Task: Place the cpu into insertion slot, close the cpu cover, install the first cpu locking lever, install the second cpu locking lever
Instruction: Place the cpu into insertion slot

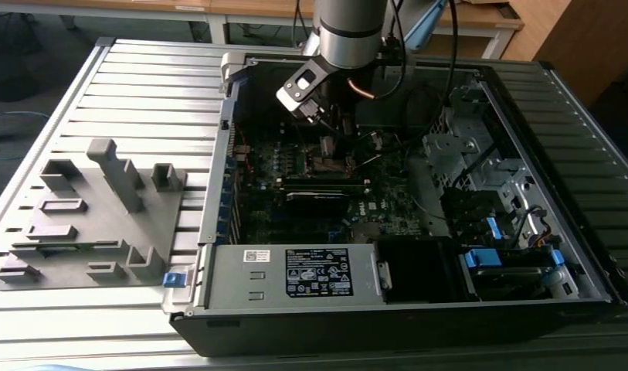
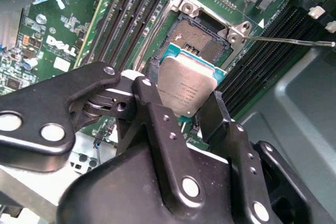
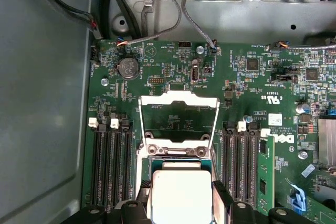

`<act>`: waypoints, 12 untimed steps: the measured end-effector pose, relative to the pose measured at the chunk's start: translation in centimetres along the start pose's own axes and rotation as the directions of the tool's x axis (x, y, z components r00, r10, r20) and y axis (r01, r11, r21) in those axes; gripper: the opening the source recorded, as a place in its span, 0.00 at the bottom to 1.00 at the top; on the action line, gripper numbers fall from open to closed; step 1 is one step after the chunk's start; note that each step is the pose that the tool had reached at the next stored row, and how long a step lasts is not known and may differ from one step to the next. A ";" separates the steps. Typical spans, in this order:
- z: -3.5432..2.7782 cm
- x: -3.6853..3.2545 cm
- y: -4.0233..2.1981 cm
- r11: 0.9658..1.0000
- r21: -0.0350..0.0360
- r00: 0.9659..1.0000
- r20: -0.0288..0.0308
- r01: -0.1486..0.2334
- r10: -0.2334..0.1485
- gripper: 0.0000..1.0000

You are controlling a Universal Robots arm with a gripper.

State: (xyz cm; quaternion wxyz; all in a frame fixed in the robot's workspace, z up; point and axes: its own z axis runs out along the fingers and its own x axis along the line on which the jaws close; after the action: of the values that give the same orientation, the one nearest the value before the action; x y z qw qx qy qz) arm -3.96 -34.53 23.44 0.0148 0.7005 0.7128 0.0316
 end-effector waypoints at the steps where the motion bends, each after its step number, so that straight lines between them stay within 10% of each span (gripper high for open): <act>1: 0.00 0.00 0.00 1.000 0.000 1.000 0.000 0.000 0.000 0.54; 12: 0.71 0.01 -0.48 1.000 0.000 1.000 0.000 0.000 0.000 0.54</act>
State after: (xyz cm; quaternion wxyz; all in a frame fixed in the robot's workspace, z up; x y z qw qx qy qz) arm -4.40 -34.51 22.70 0.0148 0.7004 0.7128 0.0317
